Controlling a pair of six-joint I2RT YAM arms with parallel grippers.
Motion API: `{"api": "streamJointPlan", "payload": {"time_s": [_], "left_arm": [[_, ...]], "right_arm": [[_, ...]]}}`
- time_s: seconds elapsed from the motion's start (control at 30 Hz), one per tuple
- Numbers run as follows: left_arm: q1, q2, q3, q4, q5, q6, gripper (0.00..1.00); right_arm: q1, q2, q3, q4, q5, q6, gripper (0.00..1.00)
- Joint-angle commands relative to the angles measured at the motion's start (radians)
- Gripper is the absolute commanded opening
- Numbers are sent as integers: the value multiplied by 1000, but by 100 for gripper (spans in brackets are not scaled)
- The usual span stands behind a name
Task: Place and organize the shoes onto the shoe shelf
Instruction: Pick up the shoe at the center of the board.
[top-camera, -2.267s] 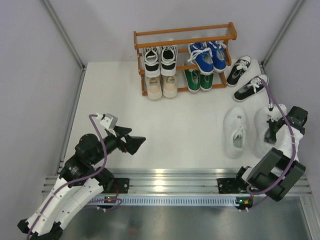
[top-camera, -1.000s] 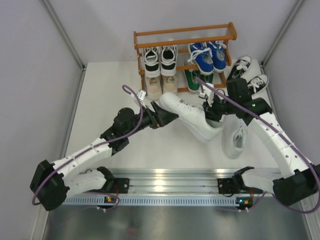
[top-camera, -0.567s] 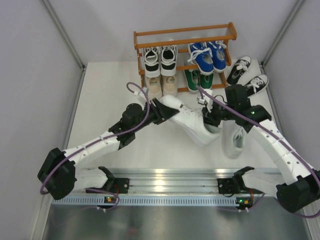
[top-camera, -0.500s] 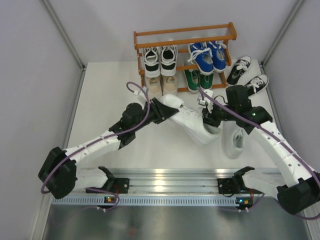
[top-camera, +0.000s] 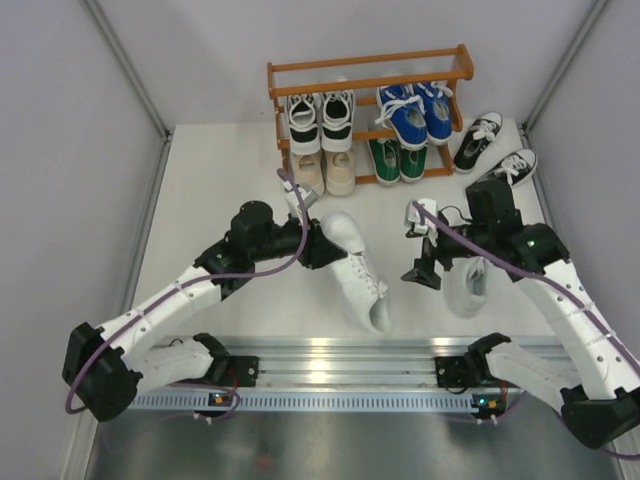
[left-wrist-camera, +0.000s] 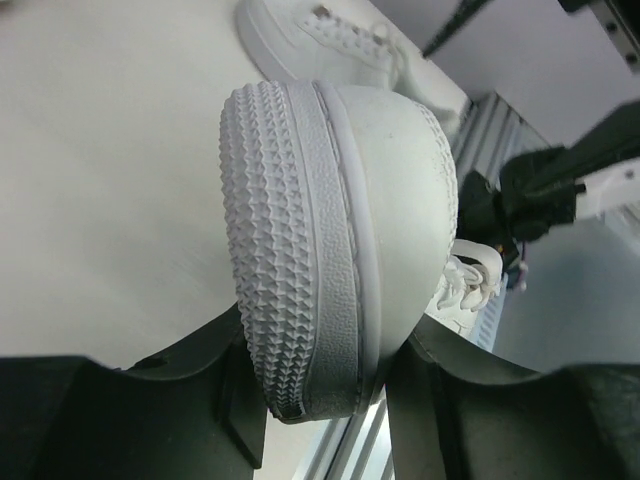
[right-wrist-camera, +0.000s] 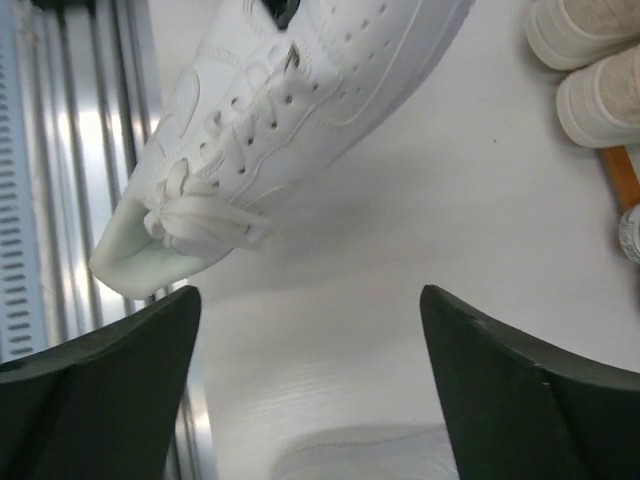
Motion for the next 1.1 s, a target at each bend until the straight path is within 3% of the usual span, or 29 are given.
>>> {"api": "streamJointPlan", "payload": {"time_s": [0.0,0.13,0.3,0.67,0.77,0.83,0.93,0.97,1.0,1.07], "left_arm": [[2,-11,119,-31,279,183,0],[-1,16,164,-15,397,189,0],[-39,73,214,12,448,163,0],[-72,153,259,76,450,143,0],[-72,167,260,132,460,120,0],[-73,181,262,162,468,90,0],[-76,199,262,197,459,62,0],[-78,204,262,215,454,45,0],[-78,205,259,222,450,39,0],[-79,201,250,239,428,19,10]], "right_arm": [[17,60,68,41,-197,89,99],[21,189,96,138,-409,255,100],[57,313,180,204,-460,362,100],[86,335,119,304,-625,453,98],[90,333,100,324,-638,468,93],[96,336,90,347,-664,481,84],[103,341,82,385,-713,511,57],[103,345,83,390,-724,513,39],[103,345,83,391,-733,511,31],[103,338,71,401,-741,508,10]]}}
